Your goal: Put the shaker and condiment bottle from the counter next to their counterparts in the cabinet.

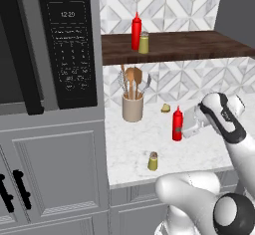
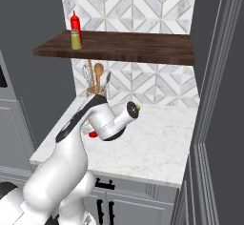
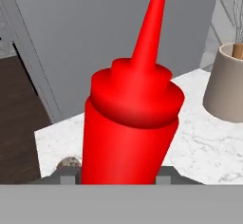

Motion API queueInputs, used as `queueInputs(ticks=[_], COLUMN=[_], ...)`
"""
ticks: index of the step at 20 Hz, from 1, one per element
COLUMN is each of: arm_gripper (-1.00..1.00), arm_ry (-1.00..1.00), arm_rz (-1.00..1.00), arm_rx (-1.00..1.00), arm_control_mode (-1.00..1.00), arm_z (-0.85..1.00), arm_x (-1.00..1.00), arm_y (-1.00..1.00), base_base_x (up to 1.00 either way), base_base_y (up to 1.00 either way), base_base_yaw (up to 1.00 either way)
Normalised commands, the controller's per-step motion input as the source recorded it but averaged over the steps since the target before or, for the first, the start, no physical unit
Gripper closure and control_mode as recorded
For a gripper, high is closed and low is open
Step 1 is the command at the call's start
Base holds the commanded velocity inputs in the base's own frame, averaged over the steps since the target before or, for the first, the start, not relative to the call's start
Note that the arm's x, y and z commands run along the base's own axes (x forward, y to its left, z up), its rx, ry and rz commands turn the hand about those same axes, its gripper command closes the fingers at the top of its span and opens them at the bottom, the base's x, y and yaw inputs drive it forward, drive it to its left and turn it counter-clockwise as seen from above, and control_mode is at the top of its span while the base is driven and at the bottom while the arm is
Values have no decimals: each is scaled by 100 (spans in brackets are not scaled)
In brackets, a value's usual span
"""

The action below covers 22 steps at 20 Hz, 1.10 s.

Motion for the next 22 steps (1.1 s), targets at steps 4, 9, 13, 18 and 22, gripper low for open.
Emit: queueInputs(ticks=[4, 9, 13, 18, 22], arm_gripper=[100, 100, 100, 100, 100], arm_ry=[-5, -1, 0, 0, 0], arm_rz=[-12, -10, -9, -7, -3], arm_rx=[0, 0, 0, 0, -1], arm_control_mode=[-100, -100, -100, -100, -100], arm_z=[51, 58, 60, 58, 61], arm_x=[-34, -17, -10, -1, -1], arm_y=[0, -1, -1, -6, -13], base_base_x=[0, 0, 0, 0, 0], base_base_y=[0, 0, 0, 0, 0], base_base_yaw=[0, 0, 0, 0, 0])
